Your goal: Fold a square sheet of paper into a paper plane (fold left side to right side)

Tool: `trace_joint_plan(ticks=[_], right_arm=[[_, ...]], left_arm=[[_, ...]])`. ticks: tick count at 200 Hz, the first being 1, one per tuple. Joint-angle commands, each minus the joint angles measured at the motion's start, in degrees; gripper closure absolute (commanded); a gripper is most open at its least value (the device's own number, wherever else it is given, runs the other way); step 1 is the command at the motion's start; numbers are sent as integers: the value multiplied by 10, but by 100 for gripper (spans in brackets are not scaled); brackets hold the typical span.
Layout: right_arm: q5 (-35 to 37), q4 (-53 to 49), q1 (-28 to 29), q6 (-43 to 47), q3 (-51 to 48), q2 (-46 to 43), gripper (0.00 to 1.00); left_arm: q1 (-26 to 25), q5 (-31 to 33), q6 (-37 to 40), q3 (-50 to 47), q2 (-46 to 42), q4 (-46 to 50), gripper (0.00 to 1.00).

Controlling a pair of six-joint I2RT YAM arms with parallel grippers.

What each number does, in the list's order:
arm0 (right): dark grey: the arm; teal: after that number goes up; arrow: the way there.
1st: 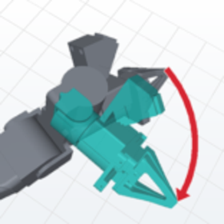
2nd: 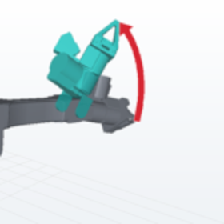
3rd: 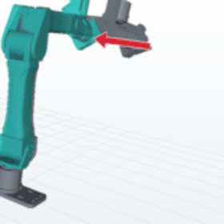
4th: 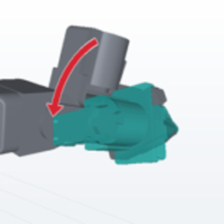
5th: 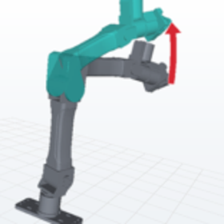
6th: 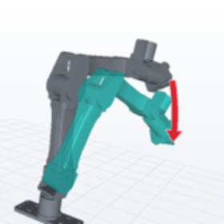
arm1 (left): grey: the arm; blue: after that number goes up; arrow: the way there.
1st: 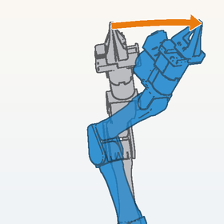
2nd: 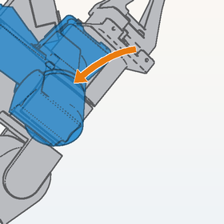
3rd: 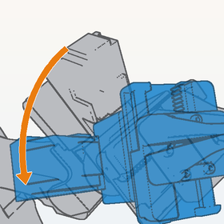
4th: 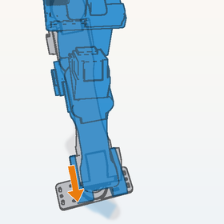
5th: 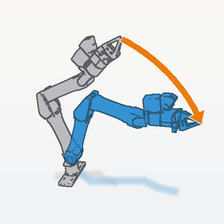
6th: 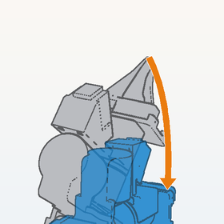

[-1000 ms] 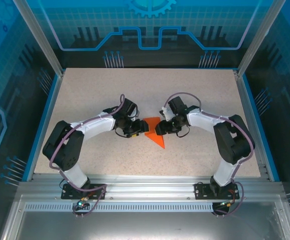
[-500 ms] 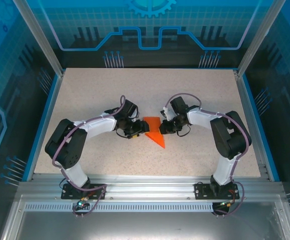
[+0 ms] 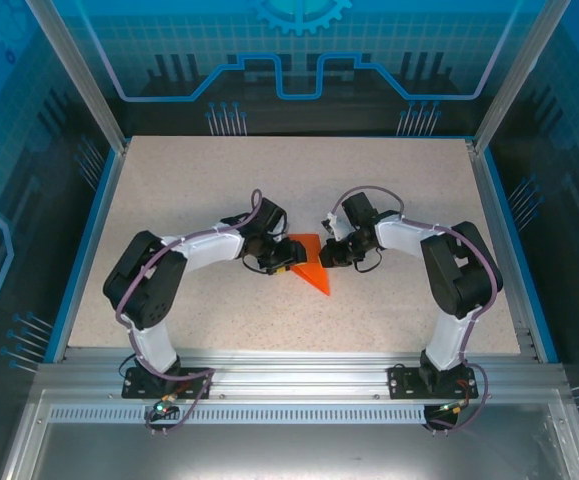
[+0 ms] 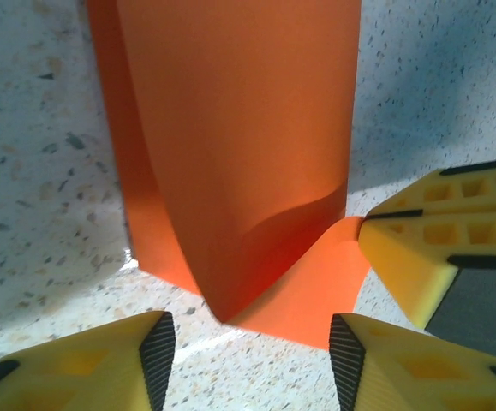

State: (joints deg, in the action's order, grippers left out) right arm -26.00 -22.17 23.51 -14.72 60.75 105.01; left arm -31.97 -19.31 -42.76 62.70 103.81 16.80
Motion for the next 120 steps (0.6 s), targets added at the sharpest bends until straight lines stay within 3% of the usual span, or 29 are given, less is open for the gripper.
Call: trace_joint_plan(ticks=[1, 40, 70, 89, 120], right_arm=[[-13, 3, -12, 3, -9, -7, 89], [-5, 6, -12, 5, -14, -14, 85], [35, 19, -12, 4, -37, -57, 70], [76, 31, -6, 6, -65, -106, 60], [164, 56, 45, 34, -132, -191, 54]], left_arm=[[-7, -9, -7, 24, 19, -6, 51], [-11, -1, -11, 33, 26, -3, 72], [-13, 3, -12, 32, 19, 2, 85], [-13, 3, -14, 32, 15, 3, 88], [-15, 5, -17, 35, 9, 8, 90]])
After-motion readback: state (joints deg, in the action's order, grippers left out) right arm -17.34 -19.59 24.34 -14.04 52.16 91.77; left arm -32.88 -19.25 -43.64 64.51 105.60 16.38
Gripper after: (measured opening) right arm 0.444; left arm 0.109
